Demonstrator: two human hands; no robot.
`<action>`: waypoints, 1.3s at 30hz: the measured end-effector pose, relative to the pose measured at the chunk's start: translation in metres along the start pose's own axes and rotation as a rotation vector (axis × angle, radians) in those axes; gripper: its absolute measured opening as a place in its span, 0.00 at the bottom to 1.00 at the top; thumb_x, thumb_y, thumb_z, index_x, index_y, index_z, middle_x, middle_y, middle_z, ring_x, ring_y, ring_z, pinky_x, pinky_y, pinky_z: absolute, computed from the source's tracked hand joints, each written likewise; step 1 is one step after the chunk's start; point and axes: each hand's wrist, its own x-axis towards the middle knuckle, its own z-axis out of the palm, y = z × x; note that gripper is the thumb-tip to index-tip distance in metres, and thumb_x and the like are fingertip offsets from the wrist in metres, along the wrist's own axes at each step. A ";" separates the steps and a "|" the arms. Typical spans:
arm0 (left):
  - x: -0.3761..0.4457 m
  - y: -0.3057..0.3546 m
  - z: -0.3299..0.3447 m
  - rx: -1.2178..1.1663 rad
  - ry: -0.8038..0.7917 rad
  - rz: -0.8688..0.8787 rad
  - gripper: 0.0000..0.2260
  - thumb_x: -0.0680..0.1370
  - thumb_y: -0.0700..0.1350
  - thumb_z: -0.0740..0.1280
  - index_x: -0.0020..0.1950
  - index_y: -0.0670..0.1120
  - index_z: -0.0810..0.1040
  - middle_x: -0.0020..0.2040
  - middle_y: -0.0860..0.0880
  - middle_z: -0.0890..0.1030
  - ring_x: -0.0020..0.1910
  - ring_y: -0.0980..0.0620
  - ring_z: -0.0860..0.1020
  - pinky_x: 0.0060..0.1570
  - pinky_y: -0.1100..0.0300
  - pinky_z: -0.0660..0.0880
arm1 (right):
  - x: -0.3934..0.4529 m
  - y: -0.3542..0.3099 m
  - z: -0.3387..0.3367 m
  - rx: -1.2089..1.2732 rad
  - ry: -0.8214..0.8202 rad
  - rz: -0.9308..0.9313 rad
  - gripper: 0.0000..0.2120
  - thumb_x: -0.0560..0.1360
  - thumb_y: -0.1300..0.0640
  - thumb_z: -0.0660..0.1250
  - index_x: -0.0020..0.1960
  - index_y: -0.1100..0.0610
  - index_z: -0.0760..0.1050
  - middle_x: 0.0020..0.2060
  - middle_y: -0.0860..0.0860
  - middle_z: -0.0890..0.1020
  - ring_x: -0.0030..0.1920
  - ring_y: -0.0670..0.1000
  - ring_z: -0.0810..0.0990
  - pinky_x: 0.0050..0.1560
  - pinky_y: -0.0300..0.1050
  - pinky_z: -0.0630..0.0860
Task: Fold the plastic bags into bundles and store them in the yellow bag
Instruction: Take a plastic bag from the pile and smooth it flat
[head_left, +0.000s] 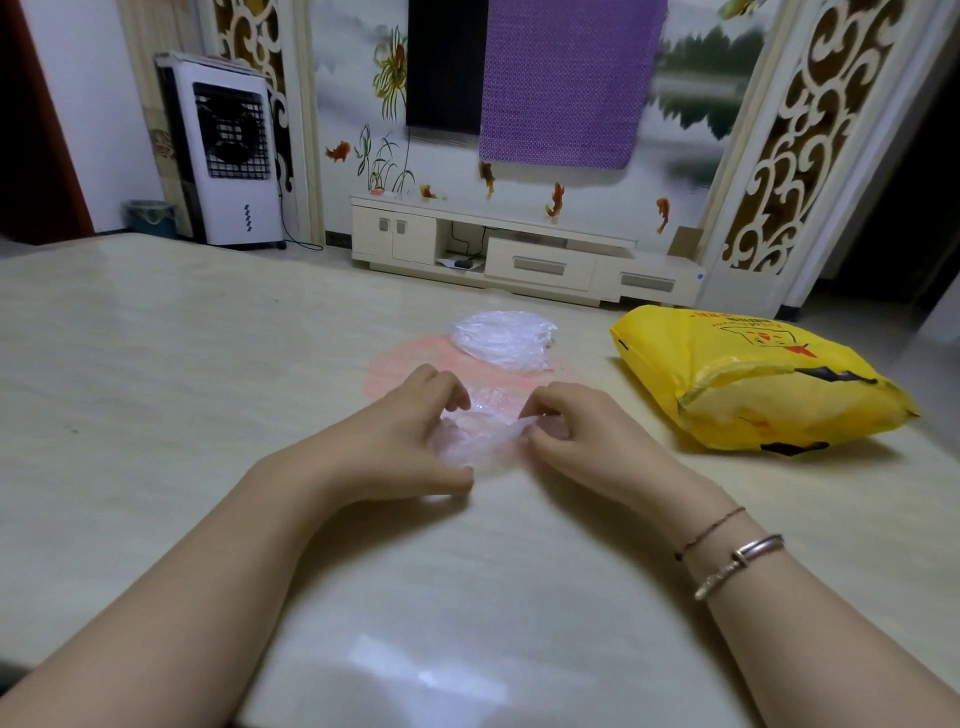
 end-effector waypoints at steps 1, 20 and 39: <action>0.001 0.000 0.000 0.022 0.010 -0.010 0.18 0.67 0.53 0.69 0.54 0.56 0.67 0.53 0.61 0.68 0.51 0.60 0.72 0.50 0.61 0.72 | 0.001 0.001 -0.001 0.063 0.019 0.040 0.05 0.73 0.60 0.63 0.43 0.55 0.77 0.39 0.49 0.79 0.41 0.47 0.74 0.42 0.43 0.71; 0.020 -0.009 0.003 0.376 0.252 -0.373 0.06 0.80 0.44 0.57 0.55 0.44 0.68 0.47 0.46 0.74 0.47 0.42 0.74 0.41 0.55 0.70 | 0.014 0.002 0.014 -0.184 0.077 0.398 0.14 0.77 0.43 0.62 0.51 0.55 0.68 0.40 0.48 0.75 0.49 0.56 0.74 0.51 0.50 0.61; 0.012 0.022 -0.012 -0.603 0.030 -0.132 0.26 0.64 0.68 0.72 0.57 0.57 0.78 0.52 0.56 0.81 0.47 0.60 0.80 0.45 0.65 0.73 | -0.004 -0.015 -0.048 1.275 -0.181 0.326 0.03 0.71 0.60 0.68 0.45 0.55 0.76 0.38 0.52 0.79 0.34 0.49 0.78 0.36 0.40 0.77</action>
